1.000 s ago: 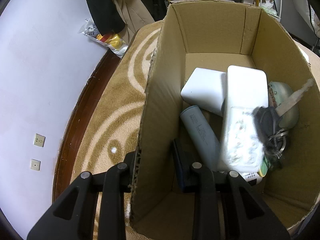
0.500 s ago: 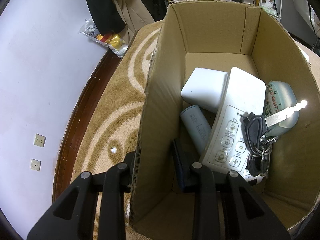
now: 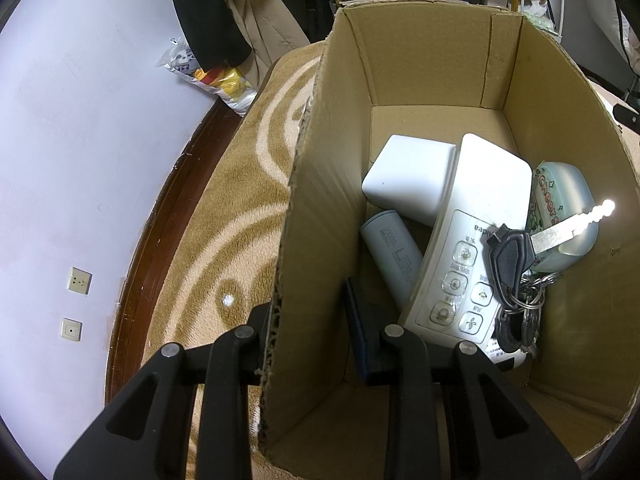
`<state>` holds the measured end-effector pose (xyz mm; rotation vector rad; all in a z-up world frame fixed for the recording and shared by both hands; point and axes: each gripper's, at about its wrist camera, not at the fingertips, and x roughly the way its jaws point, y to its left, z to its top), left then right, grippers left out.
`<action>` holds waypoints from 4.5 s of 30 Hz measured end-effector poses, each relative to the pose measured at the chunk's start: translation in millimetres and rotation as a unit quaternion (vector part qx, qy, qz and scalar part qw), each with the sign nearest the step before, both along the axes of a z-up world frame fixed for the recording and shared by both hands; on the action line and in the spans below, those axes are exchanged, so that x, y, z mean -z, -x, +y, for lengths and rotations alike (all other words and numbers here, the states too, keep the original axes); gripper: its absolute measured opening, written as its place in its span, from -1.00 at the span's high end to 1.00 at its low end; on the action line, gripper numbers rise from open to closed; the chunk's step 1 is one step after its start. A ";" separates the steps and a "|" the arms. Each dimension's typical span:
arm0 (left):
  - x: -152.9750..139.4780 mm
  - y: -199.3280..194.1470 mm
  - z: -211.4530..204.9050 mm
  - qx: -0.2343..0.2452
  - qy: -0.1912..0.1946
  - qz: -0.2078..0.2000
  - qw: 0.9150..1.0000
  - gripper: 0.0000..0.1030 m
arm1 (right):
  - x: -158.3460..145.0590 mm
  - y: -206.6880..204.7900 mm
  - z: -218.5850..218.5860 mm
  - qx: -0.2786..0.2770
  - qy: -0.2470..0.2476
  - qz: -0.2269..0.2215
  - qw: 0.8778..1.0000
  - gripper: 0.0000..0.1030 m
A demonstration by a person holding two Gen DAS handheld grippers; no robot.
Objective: Organize rigid objects
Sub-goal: 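Return the right tool to the rug and grasp the NFC smart card, then carry the NFC smart card into the box and release it, then return the right tool to the rug and grasp the white square charger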
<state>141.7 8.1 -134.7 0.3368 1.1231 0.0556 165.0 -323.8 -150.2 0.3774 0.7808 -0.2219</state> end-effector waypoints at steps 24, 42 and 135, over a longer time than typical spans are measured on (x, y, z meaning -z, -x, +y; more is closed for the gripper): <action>-2.1 5.4 3.4 -0.001 0.001 -0.003 1.000 0.46 | 21.7 11.0 22.8 -0.041 0.041 0.059 0.997 0.41; -2.7 5.5 4.3 0.000 0.000 -0.003 1.000 0.46 | -70.6 43.4 105.8 -0.131 0.071 -0.085 0.985 0.41; 3.2 4.5 -2.2 0.000 -0.001 0.002 1.000 0.48 | -0.9 -75.3 -47.2 -0.033 0.065 0.001 0.997 -0.70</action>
